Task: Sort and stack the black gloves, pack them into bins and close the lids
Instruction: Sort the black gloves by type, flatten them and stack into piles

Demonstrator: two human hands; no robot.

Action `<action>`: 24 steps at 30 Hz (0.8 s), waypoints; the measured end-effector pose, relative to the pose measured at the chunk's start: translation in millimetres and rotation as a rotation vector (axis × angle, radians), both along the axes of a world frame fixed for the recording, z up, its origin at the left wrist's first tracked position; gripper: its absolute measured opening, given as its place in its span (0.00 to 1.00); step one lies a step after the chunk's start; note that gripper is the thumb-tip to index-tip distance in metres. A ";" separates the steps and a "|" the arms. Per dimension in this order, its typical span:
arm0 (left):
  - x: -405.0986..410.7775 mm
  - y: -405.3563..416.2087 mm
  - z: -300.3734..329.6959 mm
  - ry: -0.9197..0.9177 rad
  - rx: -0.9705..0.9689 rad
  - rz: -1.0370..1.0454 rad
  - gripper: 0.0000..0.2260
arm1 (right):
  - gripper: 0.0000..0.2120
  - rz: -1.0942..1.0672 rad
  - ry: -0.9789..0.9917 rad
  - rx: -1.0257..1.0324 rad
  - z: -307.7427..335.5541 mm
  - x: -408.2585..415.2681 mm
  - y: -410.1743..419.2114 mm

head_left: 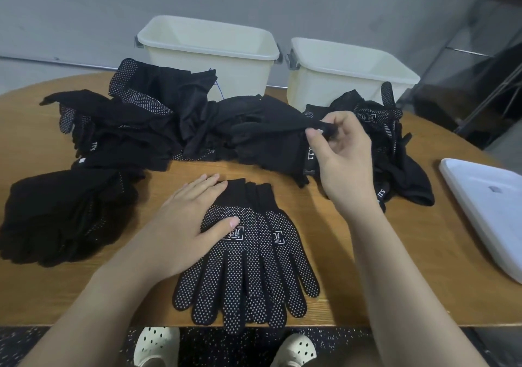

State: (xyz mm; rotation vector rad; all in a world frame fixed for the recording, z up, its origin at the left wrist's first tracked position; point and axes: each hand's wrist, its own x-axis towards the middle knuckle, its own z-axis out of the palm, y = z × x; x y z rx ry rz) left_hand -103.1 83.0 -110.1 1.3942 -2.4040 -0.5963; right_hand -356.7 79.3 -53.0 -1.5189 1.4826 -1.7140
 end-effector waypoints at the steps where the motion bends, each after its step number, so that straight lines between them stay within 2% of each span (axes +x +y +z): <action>1: -0.9 0.6 1.1 0.037 -0.008 0.019 0.35 | 0.10 0.021 -0.010 -0.013 2.3 1.0 4.2; 4: -3.4 2.3 6.7 0.237 -0.090 0.119 0.30 | 0.09 0.089 -0.053 -0.035 5.7 7.6 15.8; 6: -6.2 5.2 16.4 0.513 -0.081 0.211 0.19 | 0.08 0.158 -0.101 -0.021 6.1 14.7 21.1; 8: -8.3 6.5 27.6 0.849 0.087 0.270 0.10 | 0.06 0.235 -0.146 0.006 6.6 22.0 24.1; 11: -6.6 5.6 38.2 1.271 0.388 0.226 0.17 | 0.06 0.338 -0.164 0.051 6.3 31.8 27.4; 13: -4.6 6.4 41.2 1.307 0.488 0.252 0.23 | 0.06 0.403 -0.160 0.084 5.0 36.6 29.7; 15: -3.2 10.1 40.8 1.244 0.517 0.248 0.19 | 0.07 0.464 -0.148 0.117 3.1 40.6 32.3; 17: -0.6 13.6 37.6 1.207 0.511 0.158 0.15 | 0.07 0.498 -0.116 0.145 2.0 44.3 34.0; 21: 3.1 20.6 33.2 1.226 0.556 0.051 0.14 | 0.07 0.554 -0.115 0.190 1.7 50.5 38.4; 24: 1.4 22.1 30.3 1.235 0.504 0.108 0.15 | 0.08 0.560 -0.109 0.227 0.1 52.8 41.0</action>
